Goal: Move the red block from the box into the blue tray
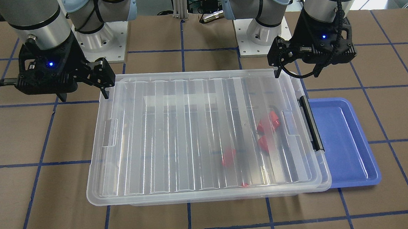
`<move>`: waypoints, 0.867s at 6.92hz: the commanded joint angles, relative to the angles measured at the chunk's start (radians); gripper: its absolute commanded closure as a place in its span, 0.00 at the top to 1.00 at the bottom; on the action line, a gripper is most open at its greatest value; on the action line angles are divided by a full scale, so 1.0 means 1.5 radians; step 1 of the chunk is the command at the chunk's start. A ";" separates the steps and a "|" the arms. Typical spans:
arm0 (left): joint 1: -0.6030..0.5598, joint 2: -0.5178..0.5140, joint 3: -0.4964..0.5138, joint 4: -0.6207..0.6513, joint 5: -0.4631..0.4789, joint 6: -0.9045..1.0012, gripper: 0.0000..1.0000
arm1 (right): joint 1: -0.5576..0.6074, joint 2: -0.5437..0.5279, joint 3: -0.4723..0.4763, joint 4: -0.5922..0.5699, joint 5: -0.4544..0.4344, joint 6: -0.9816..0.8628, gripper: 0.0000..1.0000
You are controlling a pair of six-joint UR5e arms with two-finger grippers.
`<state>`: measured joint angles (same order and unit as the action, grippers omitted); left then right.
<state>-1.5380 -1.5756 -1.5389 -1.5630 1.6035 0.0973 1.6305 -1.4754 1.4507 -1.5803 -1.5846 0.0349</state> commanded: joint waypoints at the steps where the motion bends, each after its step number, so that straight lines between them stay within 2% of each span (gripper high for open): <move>1: -0.001 -0.001 -0.001 0.001 0.001 0.000 1.00 | 0.001 0.000 0.002 0.000 0.000 -0.003 1.00; 3: -0.004 0.004 -0.001 0.000 -0.004 0.000 1.00 | 0.001 0.010 0.015 -0.003 -0.005 -0.005 1.00; 6: -0.007 0.006 -0.004 0.000 -0.005 0.000 1.00 | -0.002 0.062 0.069 -0.112 -0.017 -0.011 1.00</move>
<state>-1.5474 -1.5598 -1.5447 -1.5641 1.5998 0.0966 1.6294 -1.4115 1.5235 -1.6882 -1.6036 0.0241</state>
